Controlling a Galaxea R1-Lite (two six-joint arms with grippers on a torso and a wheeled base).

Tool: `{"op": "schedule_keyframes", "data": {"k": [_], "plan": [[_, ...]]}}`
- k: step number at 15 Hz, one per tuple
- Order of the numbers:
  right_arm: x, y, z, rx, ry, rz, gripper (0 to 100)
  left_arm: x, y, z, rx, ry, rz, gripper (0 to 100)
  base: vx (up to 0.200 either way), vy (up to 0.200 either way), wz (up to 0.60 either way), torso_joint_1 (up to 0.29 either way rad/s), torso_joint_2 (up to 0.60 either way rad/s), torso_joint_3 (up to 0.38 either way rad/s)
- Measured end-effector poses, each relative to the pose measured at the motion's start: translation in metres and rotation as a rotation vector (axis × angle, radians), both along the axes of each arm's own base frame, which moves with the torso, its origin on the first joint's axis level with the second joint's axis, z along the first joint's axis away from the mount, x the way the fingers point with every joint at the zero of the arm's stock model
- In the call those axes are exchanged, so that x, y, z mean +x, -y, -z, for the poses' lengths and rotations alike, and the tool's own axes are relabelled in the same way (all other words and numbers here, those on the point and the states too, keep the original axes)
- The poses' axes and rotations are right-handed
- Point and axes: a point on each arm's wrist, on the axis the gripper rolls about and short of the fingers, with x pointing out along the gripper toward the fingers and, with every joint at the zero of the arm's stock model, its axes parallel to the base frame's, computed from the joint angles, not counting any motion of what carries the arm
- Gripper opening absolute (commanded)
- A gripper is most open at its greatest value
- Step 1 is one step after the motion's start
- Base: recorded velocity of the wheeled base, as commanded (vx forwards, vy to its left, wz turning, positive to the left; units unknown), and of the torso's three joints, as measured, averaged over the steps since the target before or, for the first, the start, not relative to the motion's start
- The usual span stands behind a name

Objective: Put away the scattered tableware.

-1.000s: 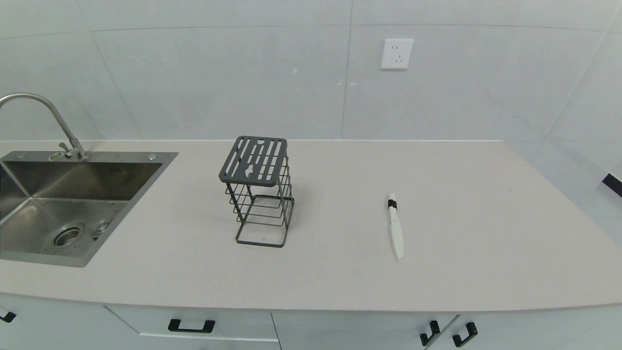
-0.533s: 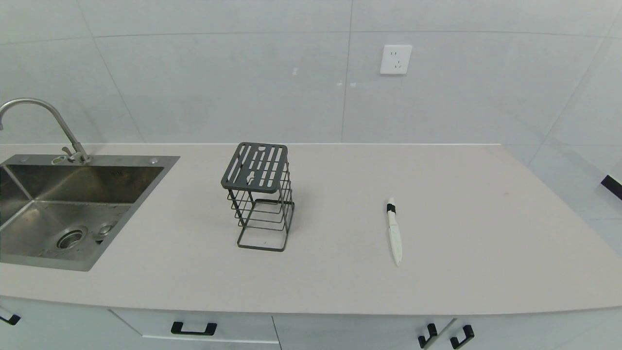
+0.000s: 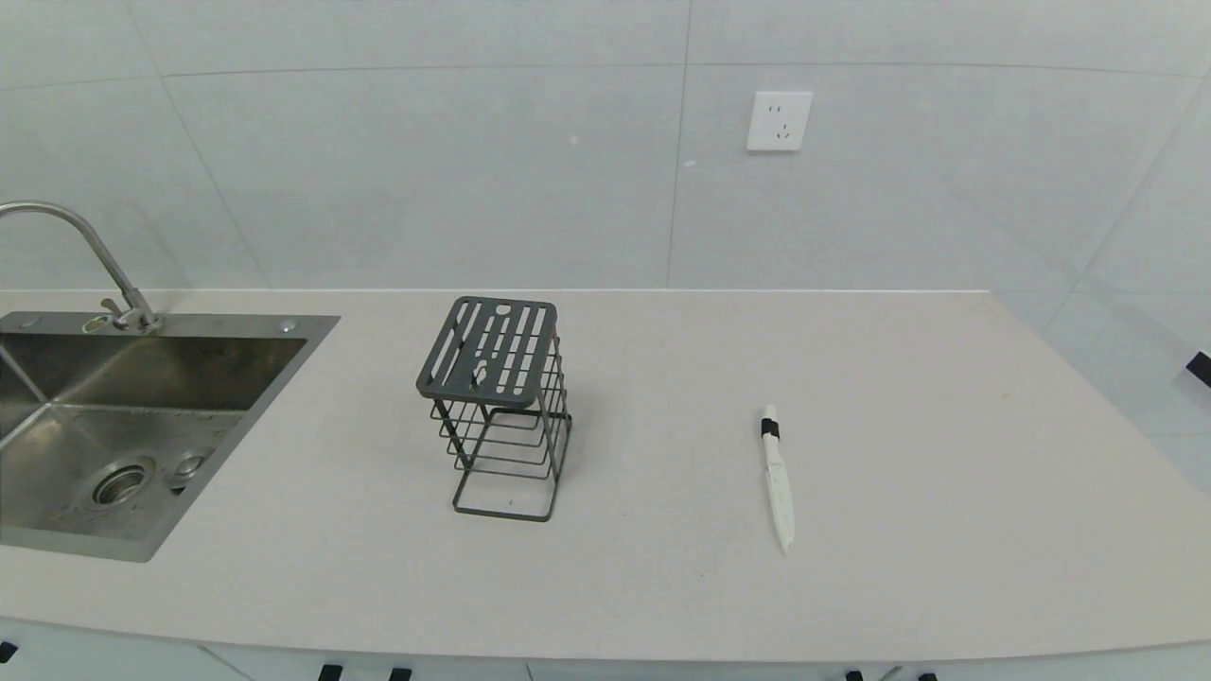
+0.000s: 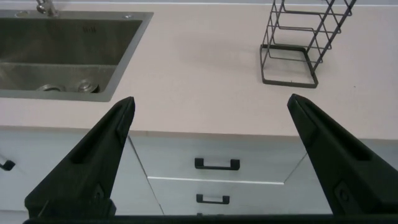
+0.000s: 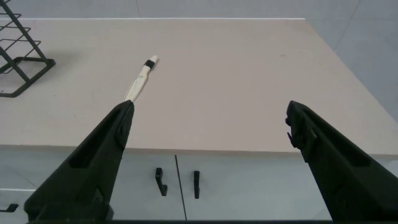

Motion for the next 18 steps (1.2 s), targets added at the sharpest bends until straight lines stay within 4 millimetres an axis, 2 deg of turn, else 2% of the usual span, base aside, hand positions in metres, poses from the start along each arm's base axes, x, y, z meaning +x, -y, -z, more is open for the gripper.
{"op": "schedule_keyframes", "data": {"k": [6, 12, 18], "plan": [[0.0000, 0.0000, 0.0000, 0.000, 0.000, 0.000, 100, 0.0000, 0.0000, -0.0001, -0.001, 0.001, 0.000, 100, 0.000, 0.000, 0.00, 0.268, -0.06, 0.197], [0.0000, 0.0000, 0.0000, 0.000, 0.000, 0.000, 100, 0.0001, 0.0000, 0.0002, -0.002, 0.000, 0.001, 100, 0.000, 0.000, 0.00, 0.007, 0.00, 0.018], [0.0000, 0.0000, 0.0000, -0.001, 0.000, 0.000, 100, 0.0001, 0.0000, 0.0004, -0.002, -0.001, 0.001, 100, 0.000, 0.000, 0.00, -0.069, 0.18, 0.100]]}}
